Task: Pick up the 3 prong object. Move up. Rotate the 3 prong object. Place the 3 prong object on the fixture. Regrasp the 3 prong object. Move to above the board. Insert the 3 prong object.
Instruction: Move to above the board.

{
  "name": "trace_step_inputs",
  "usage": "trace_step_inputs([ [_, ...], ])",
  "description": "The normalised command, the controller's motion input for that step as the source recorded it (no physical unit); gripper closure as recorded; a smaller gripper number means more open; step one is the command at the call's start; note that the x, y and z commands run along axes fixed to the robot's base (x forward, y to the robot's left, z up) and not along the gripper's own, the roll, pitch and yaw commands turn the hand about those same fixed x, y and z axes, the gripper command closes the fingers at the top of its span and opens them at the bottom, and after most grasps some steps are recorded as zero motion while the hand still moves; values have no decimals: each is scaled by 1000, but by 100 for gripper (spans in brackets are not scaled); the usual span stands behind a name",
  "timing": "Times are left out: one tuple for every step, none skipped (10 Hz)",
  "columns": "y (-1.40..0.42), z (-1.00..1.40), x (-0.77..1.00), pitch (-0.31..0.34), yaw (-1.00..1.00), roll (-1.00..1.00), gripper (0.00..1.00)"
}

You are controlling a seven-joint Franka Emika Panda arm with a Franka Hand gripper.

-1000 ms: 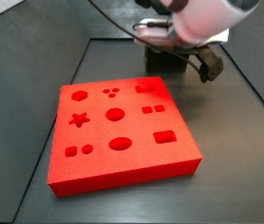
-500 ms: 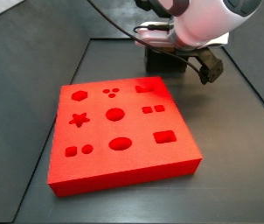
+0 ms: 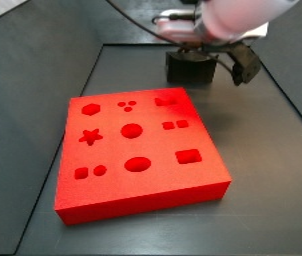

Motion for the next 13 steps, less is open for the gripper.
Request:
trace_step_inputs([
  [-55, 1000, -118, -154, 5, 37, 100],
  [-52, 1000, -122, -144, -19, 4, 100],
  [-44, 1000, -125, -119, -48, -25, 100],
  [-41, 1000, -125, -95, -73, -37, 100],
  [-35, 1000, -122, -68, -96, -50, 100],
  [-27, 1000, -119, -40, -109, -61, 100],
  [-20, 1000, -119, -12, -113, -69, 100],
  [-13, 1000, -122, 10, -105, -76, 100],
  [-4, 942, -114, 34, -88, -87, 100],
  [4, 786, -98, 45, -70, -87, 100],
  [7, 563, -73, 53, -45, -87, 100],
  [8, 451, -66, 57, -35, -85, 100],
  [6, 225, -55, 62, -14, -77, 100],
])
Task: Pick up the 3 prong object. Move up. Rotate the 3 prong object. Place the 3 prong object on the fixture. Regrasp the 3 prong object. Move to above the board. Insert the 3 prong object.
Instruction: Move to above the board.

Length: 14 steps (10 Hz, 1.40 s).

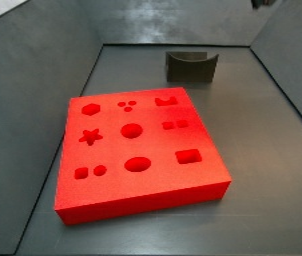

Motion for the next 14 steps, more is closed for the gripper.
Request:
trace_step_inputs([
  [-1000, 406, -491, -14, -95, -1000, 100],
  [-1000, 408, -489, -22, -90, -1000, 100],
  [-1000, 433, -522, -24, -91, -1000, 100],
  [-1000, 421, -538, -30, -95, -1000, 100],
  [-1000, 434, -569, -35, -101, -1000, 100],
  [-1000, 447, -598, -36, -103, -1000, 100],
  [-1000, 466, -654, -38, -106, -1000, 100],
  [-974, 474, -690, -44, -106, -1000, 100],
  [-524, 288, -468, -60, -105, -1000, 100],
  [-327, 190, -355, -66, -103, -1000, 100],
  [-110, 88, -230, -78, -98, -1000, 100],
  [-40, 61, -190, -100, -95, -1000, 100],
  [6, 41, -168, -130, -90, -1000, 100],
  [43, 23, -152, -156, -69, -866, 100],
])
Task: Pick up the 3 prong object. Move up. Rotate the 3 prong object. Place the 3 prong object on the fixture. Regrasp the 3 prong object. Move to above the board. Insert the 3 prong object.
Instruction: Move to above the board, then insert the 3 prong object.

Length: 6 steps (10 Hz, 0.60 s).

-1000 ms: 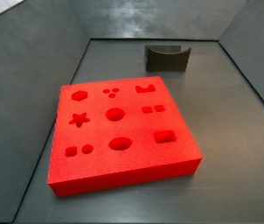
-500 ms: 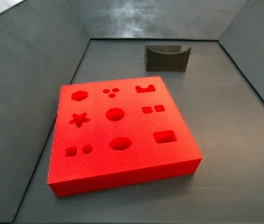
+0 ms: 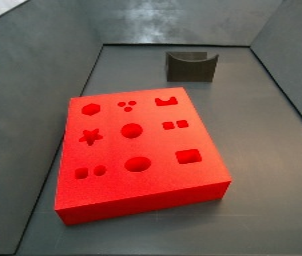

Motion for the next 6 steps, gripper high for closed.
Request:
trace_step_inputs([
  [55, 16, -143, -158, -46, -666, 100],
  [51, 11, -131, -153, -29, -484, 100],
  [40, 6, -106, -132, -12, -286, 100],
  [23, 0, 0, 0, 0, 0, 100],
  [29, 0, 0, 0, 0, 0, 100],
  [111, -246, -209, -29, -111, 41, 100],
])
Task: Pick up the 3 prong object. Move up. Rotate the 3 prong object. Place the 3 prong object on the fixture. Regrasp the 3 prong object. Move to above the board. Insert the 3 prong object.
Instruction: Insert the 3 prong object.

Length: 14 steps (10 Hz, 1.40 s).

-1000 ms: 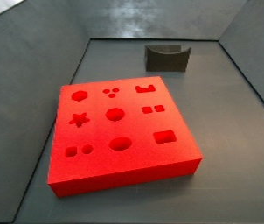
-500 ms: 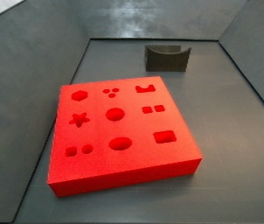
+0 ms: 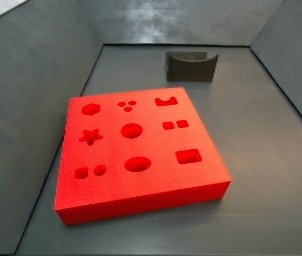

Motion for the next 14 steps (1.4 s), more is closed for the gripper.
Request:
trace_step_inputs([
  [231, -454, -77, -27, -191, 63, 100],
  [246, -563, -37, 0, -234, 121, 100],
  [294, -646, -11, -10, -566, 0, 100],
  [266, -729, 0, 0, -751, 0, 100],
  [91, -703, -209, -29, -886, 4, 100],
  [40, -697, -303, -47, -909, 10, 100],
  [0, -609, -294, -46, -826, 0, 100],
  [0, -551, -349, -71, -803, -1, 100],
  [0, -469, -143, -56, -771, -49, 100],
  [0, -334, 0, -14, -849, -110, 100],
  [0, -291, 0, -51, -894, -133, 100],
  [49, -240, 137, -36, -757, -177, 100],
  [131, -229, 37, -99, -554, -230, 100],
  [0, 0, -49, -50, 0, 0, 100],
])
